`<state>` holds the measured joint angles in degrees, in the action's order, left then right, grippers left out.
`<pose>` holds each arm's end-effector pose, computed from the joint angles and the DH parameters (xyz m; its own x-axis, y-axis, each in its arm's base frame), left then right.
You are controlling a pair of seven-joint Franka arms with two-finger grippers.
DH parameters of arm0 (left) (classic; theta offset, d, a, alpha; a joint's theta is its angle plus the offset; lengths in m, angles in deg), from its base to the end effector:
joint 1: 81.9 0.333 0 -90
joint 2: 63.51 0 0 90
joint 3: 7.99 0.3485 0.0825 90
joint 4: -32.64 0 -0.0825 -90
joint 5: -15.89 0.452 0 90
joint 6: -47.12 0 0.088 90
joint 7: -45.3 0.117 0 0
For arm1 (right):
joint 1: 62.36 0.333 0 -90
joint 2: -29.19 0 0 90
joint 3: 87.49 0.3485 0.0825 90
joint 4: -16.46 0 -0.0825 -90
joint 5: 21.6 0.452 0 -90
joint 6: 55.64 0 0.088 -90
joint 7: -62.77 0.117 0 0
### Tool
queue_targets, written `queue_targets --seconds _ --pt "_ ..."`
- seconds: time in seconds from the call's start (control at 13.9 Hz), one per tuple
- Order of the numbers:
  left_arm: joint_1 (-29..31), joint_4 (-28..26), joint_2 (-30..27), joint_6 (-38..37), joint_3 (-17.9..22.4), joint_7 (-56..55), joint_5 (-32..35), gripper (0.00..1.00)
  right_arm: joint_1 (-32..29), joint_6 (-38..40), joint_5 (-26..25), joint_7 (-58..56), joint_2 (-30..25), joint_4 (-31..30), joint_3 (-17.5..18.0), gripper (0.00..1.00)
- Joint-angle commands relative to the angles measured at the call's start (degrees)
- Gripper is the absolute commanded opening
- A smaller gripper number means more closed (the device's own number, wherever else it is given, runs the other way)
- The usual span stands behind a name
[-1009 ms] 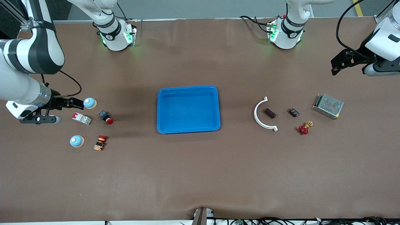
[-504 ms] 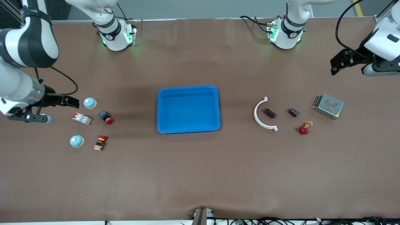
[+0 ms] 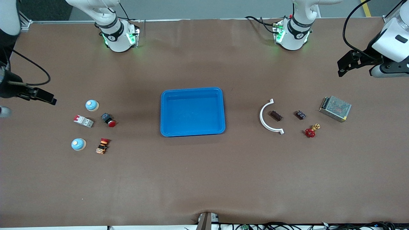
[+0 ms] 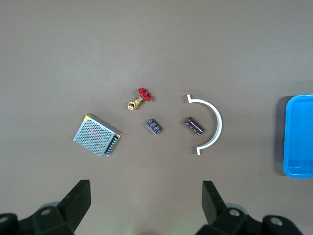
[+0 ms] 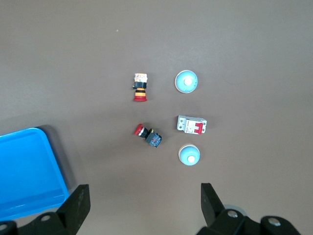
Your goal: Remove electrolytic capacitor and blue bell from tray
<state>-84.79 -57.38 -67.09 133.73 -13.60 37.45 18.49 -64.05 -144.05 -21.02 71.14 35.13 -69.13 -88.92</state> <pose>0.5890 -0.0845 0.6796 0.9999 -0.0087 0.0097 -0.0082 -0.9987 -0.0505 0.6528 -0.0335 0.6199 0.9785 -0.1988 -0.0549 -0.1991 -0.9800 0.0005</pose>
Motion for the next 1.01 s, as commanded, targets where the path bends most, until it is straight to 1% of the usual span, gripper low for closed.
queue_targets --seconds 0.0,0.14,0.29,0.58,0.72,0.79,0.94 --pt "0.25 0.63 -0.11 -0.22 -0.1 0.47 -0.76 1.0 2.03 3.15 0.64 0.06 0.21 3.93 -2.25 1.0" --pt "0.34 0.71 -0.2 -0.22 -0.1 0.47 -0.76 1.0 2.29 4.38 0.64 0.06 0.03 5.51 -2.34 1.0" --pt "0.51 0.71 -0.2 -0.22 -0.1 0.47 -0.85 1.0 2.65 4.83 0.64 0.15 -1.54 5.7 -2.17 1.0" --pt "0.34 0.72 -0.2 0.13 -0.1 0.38 -0.85 1.0 2.91 4.74 1.17 0.15 -3.48 4.03 -1.64 1.0" --pt "0.34 0.8 -0.2 0.48 -0.1 0.38 -0.85 1.0 3.79 4.56 3.44 -0.02 -4.45 2.02 -1.38 1.0" --pt "0.34 0.8 -0.2 0.49 -0.1 0.38 -0.85 1.0 4.05 4.13 5.11 -0.02 -4.97 0.79 -0.24 1.0" --pt "0.34 0.8 -0.2 0.49 -0.1 0.38 -0.85 1.0 4.05 2.55 5.3 -0.02 -5.42 -0.01 2.66 1.0"
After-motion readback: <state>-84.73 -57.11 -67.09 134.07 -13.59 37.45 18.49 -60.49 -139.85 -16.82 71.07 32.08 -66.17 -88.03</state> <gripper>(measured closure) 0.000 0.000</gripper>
